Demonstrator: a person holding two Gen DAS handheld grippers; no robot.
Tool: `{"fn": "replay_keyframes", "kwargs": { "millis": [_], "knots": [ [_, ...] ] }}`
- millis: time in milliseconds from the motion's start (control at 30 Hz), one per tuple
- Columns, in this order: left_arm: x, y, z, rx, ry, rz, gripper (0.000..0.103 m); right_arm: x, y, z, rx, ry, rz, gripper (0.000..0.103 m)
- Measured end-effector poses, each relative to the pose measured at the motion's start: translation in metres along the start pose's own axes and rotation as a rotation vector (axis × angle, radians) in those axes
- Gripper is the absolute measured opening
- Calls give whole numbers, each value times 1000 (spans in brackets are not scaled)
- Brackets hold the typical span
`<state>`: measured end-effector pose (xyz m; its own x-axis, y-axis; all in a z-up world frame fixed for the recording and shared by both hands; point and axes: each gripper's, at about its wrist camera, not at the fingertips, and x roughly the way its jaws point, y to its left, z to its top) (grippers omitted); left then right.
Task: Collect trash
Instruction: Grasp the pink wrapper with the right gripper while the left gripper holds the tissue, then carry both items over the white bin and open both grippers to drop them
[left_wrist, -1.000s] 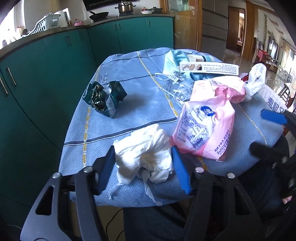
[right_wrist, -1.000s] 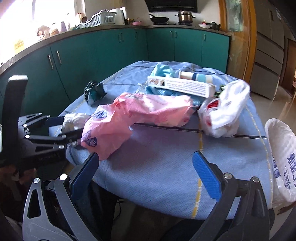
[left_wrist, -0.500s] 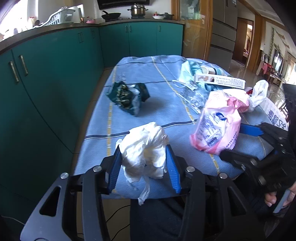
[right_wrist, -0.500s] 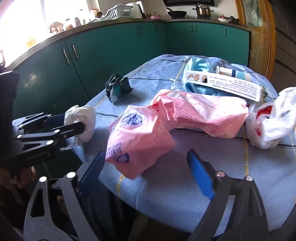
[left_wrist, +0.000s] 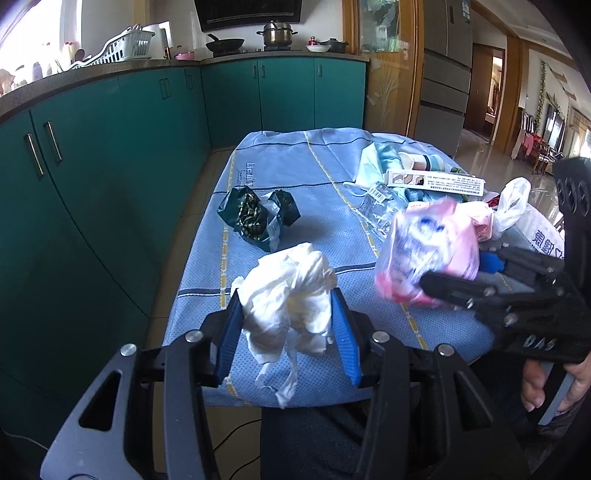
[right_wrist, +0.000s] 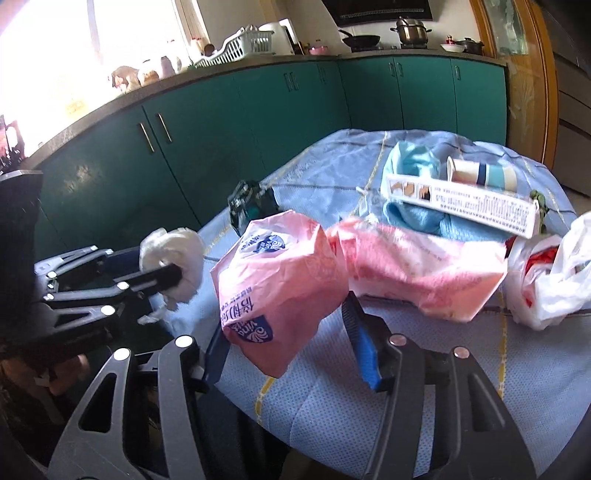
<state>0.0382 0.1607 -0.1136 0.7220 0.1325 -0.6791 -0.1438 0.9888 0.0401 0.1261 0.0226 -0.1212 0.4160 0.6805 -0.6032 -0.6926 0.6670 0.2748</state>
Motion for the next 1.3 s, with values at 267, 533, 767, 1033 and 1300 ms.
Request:
{"fn": "replay_keyframes", "kwargs": {
  "millis": [267,533,767,1033,1300],
  "knots": [
    [-3,2,-3,-4,-1,13,48,2,-9,36,-30,-82,-52,57],
    [-4,5,-4,-19,-2,18,48,-27,-5,69,-49,-210,-62,57],
    [-10,6,8,-1,-44,30,48,-58,-36,82,-6,-285,-162,57],
    [-19,-7,35,11,-110,-6,48,-108,-86,74,50,-361,-335,57],
    [-23,-62,74,87,-192,-107,48,-180,-157,32,135,-359,-625,57]
  ]
}}
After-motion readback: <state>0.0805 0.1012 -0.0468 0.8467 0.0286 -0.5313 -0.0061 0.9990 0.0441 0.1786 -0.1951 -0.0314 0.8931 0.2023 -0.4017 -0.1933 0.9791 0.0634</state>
